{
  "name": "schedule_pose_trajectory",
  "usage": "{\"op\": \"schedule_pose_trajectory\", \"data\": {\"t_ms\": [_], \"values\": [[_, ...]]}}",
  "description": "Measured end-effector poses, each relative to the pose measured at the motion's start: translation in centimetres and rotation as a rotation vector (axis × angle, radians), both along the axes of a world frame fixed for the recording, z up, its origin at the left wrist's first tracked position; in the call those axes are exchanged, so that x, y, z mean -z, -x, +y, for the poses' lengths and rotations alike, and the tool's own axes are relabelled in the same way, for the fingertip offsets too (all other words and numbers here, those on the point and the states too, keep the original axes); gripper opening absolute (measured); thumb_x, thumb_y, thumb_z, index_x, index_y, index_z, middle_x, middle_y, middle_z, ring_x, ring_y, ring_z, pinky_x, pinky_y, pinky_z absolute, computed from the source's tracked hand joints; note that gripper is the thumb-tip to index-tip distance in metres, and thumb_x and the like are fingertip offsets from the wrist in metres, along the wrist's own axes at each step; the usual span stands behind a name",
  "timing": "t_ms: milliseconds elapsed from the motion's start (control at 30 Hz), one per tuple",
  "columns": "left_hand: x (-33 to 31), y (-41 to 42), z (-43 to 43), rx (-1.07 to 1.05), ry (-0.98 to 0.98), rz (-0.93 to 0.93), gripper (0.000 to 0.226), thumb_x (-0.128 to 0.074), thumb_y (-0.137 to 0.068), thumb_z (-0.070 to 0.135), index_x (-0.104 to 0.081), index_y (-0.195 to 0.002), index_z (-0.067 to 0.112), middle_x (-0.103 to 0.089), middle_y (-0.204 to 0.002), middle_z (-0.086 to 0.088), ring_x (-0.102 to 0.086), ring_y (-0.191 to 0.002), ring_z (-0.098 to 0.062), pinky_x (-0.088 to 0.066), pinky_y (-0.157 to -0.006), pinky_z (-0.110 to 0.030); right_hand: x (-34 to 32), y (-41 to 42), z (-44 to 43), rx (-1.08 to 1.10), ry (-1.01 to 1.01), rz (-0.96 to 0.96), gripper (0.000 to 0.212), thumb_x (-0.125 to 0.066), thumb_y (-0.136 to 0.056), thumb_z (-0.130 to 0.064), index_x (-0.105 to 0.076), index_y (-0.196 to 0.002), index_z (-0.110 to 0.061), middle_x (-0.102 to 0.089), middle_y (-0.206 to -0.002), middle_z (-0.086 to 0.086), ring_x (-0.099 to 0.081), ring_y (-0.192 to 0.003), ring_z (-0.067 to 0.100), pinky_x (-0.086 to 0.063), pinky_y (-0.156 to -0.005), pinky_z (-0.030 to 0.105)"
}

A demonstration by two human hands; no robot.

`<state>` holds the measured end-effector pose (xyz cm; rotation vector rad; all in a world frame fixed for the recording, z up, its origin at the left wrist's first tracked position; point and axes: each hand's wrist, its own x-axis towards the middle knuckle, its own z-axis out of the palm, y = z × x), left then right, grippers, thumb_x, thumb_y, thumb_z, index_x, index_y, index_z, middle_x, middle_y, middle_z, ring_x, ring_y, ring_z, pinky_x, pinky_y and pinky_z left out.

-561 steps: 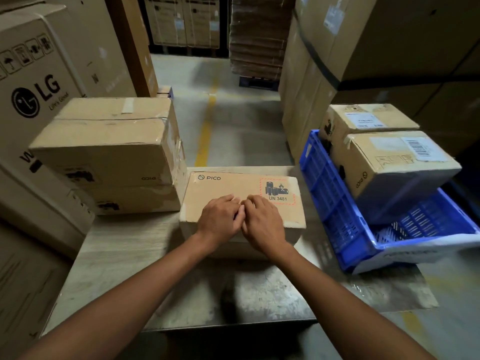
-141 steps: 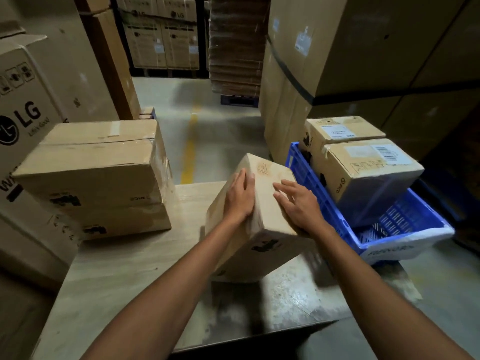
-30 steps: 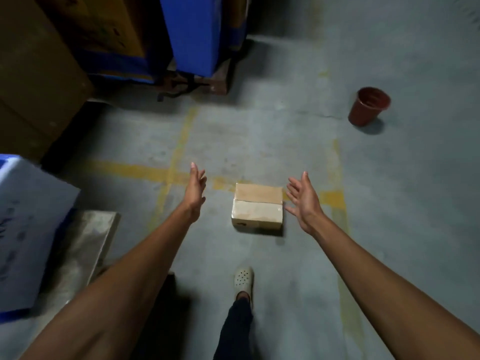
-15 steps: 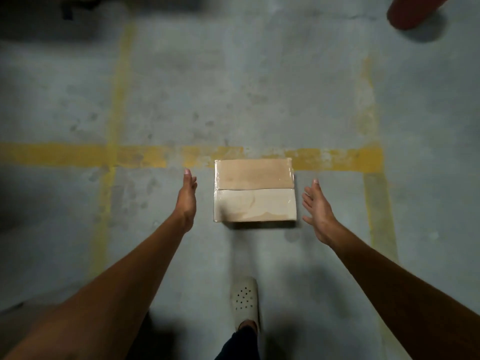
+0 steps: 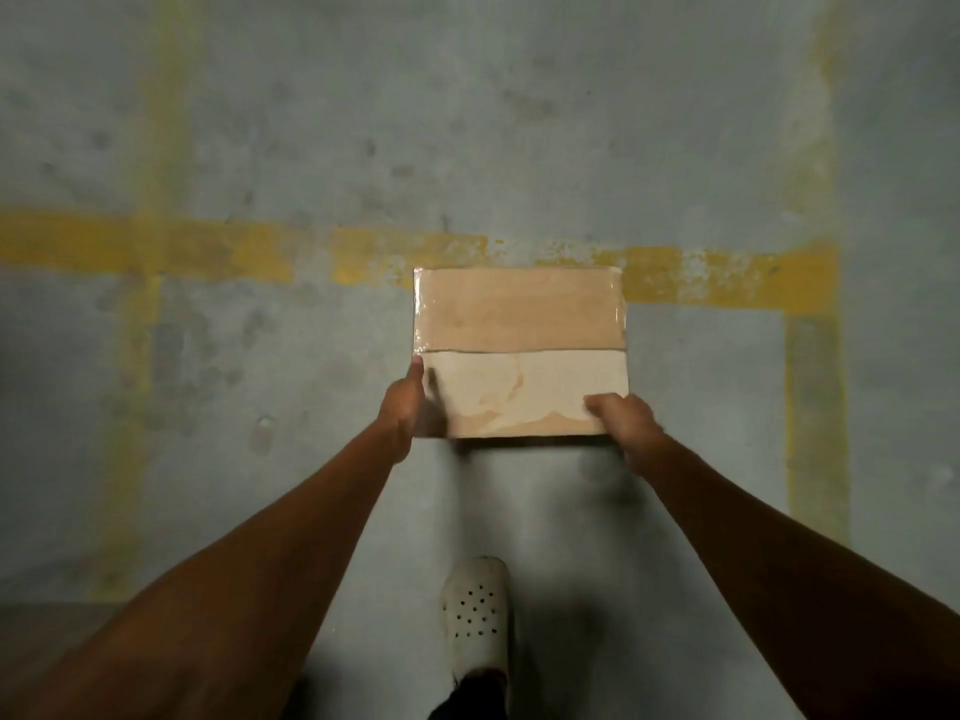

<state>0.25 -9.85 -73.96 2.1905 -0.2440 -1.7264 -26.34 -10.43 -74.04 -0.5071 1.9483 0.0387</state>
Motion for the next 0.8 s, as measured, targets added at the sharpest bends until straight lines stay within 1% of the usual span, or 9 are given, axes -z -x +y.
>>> {"op": "schedule_pose_trajectory", "data": {"t_ms": [67, 133, 233, 333, 400, 500, 600, 667, 800], "values": [[-1.4, 0.0, 0.1, -0.008, 0.036, -0.018, 0.062, -0.033, -0.105, 0.052, -0.047, -0.142, 0.004, -0.055, -0.121, -0.009, -0.055, -0.111, -0.031, -0.044, -0.090, -0.039, 0.4, 1.2, 0.4, 0.124, 0.043, -0.111, 0.058, -0.068, -0.087, -0.032, -0.055, -0.135, -0.004, -0.060, -0.134, 0.017, -0.059, -0.116, 0.035, -0.046, -0.107, 0.052], [-3.1, -0.2, -0.2, -0.032, 0.110, -0.062, 0.058, -0.034, -0.106, 0.049, -0.051, -0.140, 0.005, -0.057, -0.128, -0.009, -0.055, -0.110, -0.029, -0.045, -0.101, -0.042, -2.5, 1.0, 0.4, 0.131, 0.126, -0.147, 0.037, -0.063, -0.093, -0.018, -0.060, -0.127, -0.005, -0.066, -0.122, 0.012, -0.063, -0.105, 0.028, -0.051, -0.098, 0.047], [-9.2, -0.2, 0.1, -0.104, 0.207, -0.029, 0.053, -0.037, -0.104, 0.051, -0.059, -0.136, 0.015, -0.062, -0.133, -0.006, -0.058, -0.116, -0.027, -0.045, -0.104, -0.046, -9.3, 0.4, 1.1, 0.124, 0.262, -0.154, 0.027, -0.055, -0.095, -0.012, -0.057, -0.122, -0.011, -0.066, -0.111, 0.005, -0.061, -0.092, 0.017, -0.053, -0.075, 0.037], [-17.7, -1.0, 1.3, -0.116, 0.309, -0.032, 0.063, -0.041, -0.091, 0.064, -0.071, -0.114, 0.014, -0.073, -0.109, -0.011, -0.065, -0.104, -0.029, -0.050, -0.096, -0.048, -18.1, -0.2, 3.0, 0.181, 0.370, -0.139, 0.020, -0.055, -0.095, -0.007, -0.048, -0.113, -0.014, -0.061, -0.096, 0.000, -0.058, -0.084, 0.013, -0.050, -0.082, 0.040], [-23.2, -1.7, 3.0, -0.112, 0.332, -0.080, 0.069, -0.043, -0.080, 0.070, -0.071, -0.103, 0.011, -0.073, -0.106, -0.013, -0.066, -0.106, -0.032, -0.051, -0.097, -0.054, -24.1, -0.4, 5.0, 0.218, 0.420, -0.139, 0.022, -0.057, -0.093, -0.007, -0.048, -0.112, -0.013, -0.062, -0.102, 0.005, -0.060, -0.086, 0.018, -0.052, -0.084, 0.043], [-34.0, -1.0, 6.8, -0.076, 0.418, -0.192, 0.037, -0.044, -0.095, 0.050, -0.066, -0.091, 0.020, -0.070, -0.102, -0.006, -0.063, -0.106, -0.029, -0.051, -0.096, -0.048, -33.1, -1.0, 8.8, 0.243, 0.472, -0.152, 0.041, -0.061, -0.085, -0.011, -0.057, -0.125, -0.018, -0.067, -0.110, -0.001, -0.066, -0.099, 0.022, -0.057, -0.083, 0.042], [-42.3, -0.3, 11.1, -0.072, 0.541, -0.294, 0.030, -0.040, -0.106, 0.033, -0.063, -0.117, 0.017, -0.065, -0.114, 0.001, -0.057, -0.110, -0.018, -0.047, -0.099, -0.037, -41.0, -0.9, 12.5, 0.233, 0.575, -0.138, 0.054, -0.061, -0.069, -0.021, -0.061, -0.123, -0.025, -0.069, -0.110, -0.005, -0.067, -0.099, 0.019, -0.057, -0.091, 0.046], [-46.7, -0.2, 14.1, -0.113, 0.579, -0.362, 0.034, -0.039, -0.106, 0.033, -0.062, -0.123, 0.014, -0.064, -0.119, -0.003, -0.057, -0.111, -0.020, -0.049, -0.098, -0.040, -45.8, -0.8, 14.8, 0.194, 0.645, -0.147, 0.056, -0.061, -0.069, -0.022, -0.060, -0.124, -0.027, -0.069, -0.112, -0.008, -0.067, -0.100, 0.018, -0.056, -0.092, 0.044], [-54.8, 0.7, 20.8, -0.277, 0.658, -0.456, 0.030, -0.038, -0.103, 0.036, -0.060, -0.098, 0.016, -0.063, -0.096, -0.007, -0.058, -0.091, -0.022, -0.050, -0.082, -0.041, -53.3, -0.6, 19.5, 0.100, 0.734, -0.202, 0.067, -0.062, -0.071, -0.033, -0.056, -0.137, -0.025, -0.067, -0.126, -0.005, -0.065, -0.111, 0.019, -0.053, -0.098, 0.044]]}}
